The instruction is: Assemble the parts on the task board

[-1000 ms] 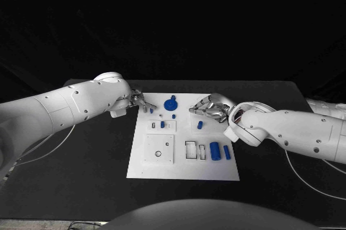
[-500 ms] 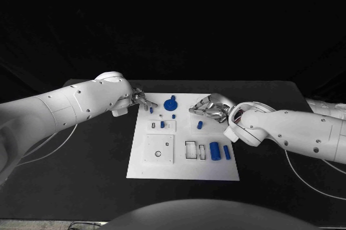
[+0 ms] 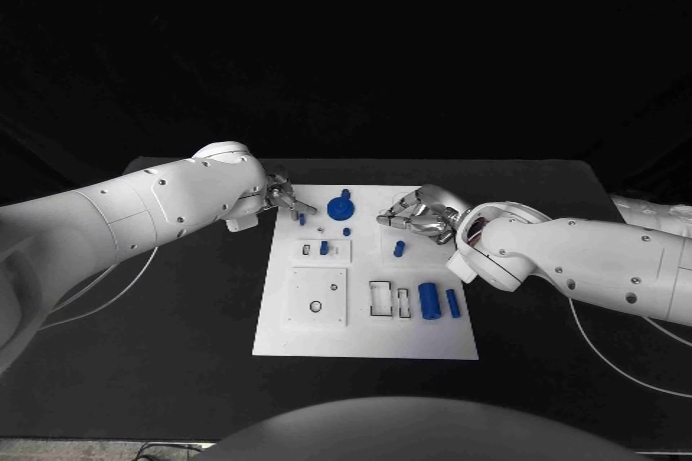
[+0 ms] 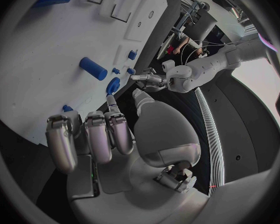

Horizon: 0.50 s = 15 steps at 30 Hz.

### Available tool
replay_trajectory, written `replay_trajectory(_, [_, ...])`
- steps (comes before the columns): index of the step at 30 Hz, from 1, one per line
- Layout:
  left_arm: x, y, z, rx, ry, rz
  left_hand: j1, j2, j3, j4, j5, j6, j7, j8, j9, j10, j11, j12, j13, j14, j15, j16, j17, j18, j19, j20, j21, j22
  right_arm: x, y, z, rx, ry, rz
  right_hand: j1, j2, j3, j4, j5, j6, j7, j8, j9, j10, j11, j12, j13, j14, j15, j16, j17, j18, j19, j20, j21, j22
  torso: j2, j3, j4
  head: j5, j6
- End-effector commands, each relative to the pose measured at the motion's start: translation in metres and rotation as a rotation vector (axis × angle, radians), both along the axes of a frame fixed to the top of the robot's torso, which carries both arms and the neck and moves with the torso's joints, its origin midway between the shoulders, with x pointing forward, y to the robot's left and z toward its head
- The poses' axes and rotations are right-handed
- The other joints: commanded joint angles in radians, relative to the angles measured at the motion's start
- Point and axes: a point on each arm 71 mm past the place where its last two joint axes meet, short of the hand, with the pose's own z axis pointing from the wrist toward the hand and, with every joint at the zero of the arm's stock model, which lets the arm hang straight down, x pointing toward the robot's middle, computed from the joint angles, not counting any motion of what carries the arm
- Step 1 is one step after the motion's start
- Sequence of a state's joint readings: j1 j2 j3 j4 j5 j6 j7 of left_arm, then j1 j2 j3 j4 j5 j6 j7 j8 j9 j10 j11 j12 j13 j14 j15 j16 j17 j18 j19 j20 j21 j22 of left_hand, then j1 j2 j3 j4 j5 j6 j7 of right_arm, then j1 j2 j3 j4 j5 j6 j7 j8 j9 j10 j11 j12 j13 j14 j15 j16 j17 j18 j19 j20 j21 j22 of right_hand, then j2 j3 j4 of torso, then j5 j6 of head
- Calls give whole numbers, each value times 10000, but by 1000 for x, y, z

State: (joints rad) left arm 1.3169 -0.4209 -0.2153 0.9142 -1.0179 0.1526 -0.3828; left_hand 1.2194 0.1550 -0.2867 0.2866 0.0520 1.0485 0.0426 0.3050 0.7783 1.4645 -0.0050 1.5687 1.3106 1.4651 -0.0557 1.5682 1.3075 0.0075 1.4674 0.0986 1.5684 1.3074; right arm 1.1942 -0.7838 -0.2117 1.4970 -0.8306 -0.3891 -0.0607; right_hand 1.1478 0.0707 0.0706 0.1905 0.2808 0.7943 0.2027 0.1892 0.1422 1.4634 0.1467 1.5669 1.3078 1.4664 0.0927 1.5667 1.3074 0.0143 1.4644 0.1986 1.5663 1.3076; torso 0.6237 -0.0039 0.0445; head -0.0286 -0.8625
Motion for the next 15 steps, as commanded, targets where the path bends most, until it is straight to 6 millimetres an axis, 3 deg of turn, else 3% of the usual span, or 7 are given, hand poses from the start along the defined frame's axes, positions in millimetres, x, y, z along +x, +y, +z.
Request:
replay_trajectory(1, [-2,-3,-2,112,331,-255,103,24,-25,-7,-28,-32,27,-64,-14,1063,-62,21,2602,1057,-12,26,2633,-75,1034,-42,24,2634,-1,1,-1,-59,44,149,-43,5,11,27,62,-16,186,68,12,1074,72,39,2630,1044,65,41,2634,-143,1064,85,45,2632,-1,3,18,-18,-1])
replay_trajectory(9, [-3,-3,-3,127,385,-276,450,272,109,12,-11,-10,20,-115,-15,1063,-71,21,2602,1057,-14,26,2633,-75,1034,-16,24,2634,-1,2,-1,-60,51,165,-43,5,11,27,62,-16,186,68,12,1074,72,39,2630,1044,65,41,2634,-143,1064,85,45,2632,-4,-2,16,-51,13])
replay_trajectory(15, [-3,-1,-3,189,408,-210,606,329,150,1,18,-5,14,-143,-17,1063,-75,21,2602,1057,-15,26,2633,-75,1034,-1,24,2634,-1,2,-1,-59,51,168,-43,5,11,27,62,-16,186,68,12,1074,72,39,2630,1044,65,41,2634,-143,1064,85,45,2632,-3,2,10,-30,26])
